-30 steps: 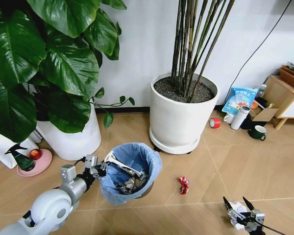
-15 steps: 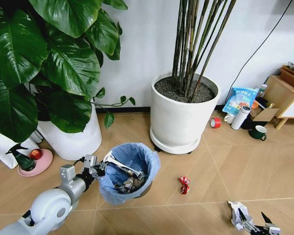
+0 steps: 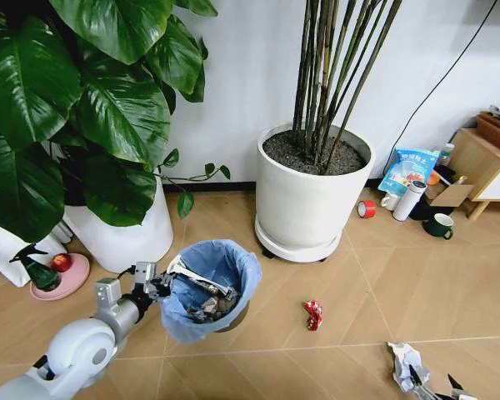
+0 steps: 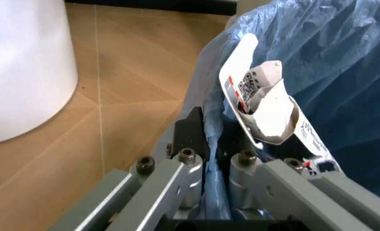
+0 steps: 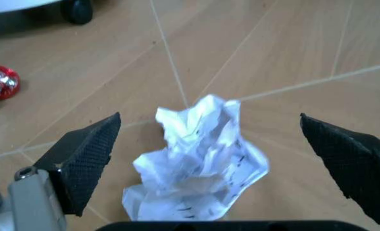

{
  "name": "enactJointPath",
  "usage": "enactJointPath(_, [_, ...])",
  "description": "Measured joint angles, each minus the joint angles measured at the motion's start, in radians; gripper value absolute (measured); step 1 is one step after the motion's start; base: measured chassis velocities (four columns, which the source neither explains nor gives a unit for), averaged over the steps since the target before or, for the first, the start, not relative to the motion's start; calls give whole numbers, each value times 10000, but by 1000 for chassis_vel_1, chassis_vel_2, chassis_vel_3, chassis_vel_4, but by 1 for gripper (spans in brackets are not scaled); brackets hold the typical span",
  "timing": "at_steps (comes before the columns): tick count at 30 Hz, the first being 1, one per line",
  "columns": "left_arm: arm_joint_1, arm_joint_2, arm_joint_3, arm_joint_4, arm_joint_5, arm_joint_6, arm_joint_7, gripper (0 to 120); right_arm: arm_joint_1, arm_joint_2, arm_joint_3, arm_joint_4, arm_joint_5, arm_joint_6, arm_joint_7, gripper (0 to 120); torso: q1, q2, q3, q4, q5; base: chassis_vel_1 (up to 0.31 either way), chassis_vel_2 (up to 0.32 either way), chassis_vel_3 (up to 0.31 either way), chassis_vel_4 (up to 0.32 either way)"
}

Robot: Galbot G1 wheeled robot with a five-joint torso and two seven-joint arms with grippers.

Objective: Pick up the trash bin and place the garbage on the floor into it.

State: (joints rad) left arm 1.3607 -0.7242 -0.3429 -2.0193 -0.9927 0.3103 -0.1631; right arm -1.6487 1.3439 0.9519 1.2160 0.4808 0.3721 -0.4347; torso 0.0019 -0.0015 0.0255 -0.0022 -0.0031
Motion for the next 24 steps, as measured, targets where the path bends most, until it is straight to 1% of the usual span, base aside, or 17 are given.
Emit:
enactJointPath(3, [0,63,-61,-18,-56,0,-26,0,172,-22,-132,-224,-8,-50,-32,100,0,0,0,-1,0,0,0,0,0])
enactJointPath(4, [18,104,-113,-19,-82,-1,-42,0,326,-39,-223,-395,27,-71,-84,96,0,0,0,-1,0,0,0,0,0])
enactJointPath(5, [18,104,-113,-19,-82,-1,-42,0,326,-39,-223,-395,27,-71,-84,96,0,0,0,-1,0,0,0,0,0])
enactJointPath(10, [107,141,-213,-8,-116,0,-72,0,669,-118,-349,-865,51,-88,-204,75,0,0,0,1,0,0,0,0,0])
enactJointPath(11, [107,141,-213,-8,-116,0,-72,0,669,-118,-349,-865,51,-88,-204,75,0,0,0,1,0,0,0,0,0])
enactJointPath(12, [113,142,-214,-11,-121,1,-81,0,671,-127,-357,-882,51,-90,-210,72,0,0,0,1,0,0,0,0,0])
enactJointPath(16, [111,136,-212,-39,-139,8,-126,0,639,-160,-392,-961,73,-97,-221,53,0,0,0,-1,0,0,0,0,0])
enactJointPath(17, [111,136,-212,-39,-139,8,-126,0,639,-160,-392,-961,73,-97,-221,53,0,0,0,-1,0,0,0,0,0])
enactJointPath(20, [98,117,-185,-39,-140,12,-133,0,591,-175,-402,-948,96,-97,-224,41,0,0,0,-1,-1,0,0,0,0])
enactJointPath(21, [98,117,-185,-39,-140,12,-133,0,591,-175,-402,-948,96,-97,-224,41,0,0,0,-1,-1,0,0,0,0])
enactJointPath(22, [91,105,-167,-39,-140,13,-135,0,570,-186,-403,-928,101,-99,-230,34,0,0,0,-1,0,0,0,0,0])
enactJointPath(24, [81,91,-147,-40,-140,14,-136,0,548,-194,-408,-888,117,-108,-233,26,0,0,0,-1,-1,0,0,0,0])
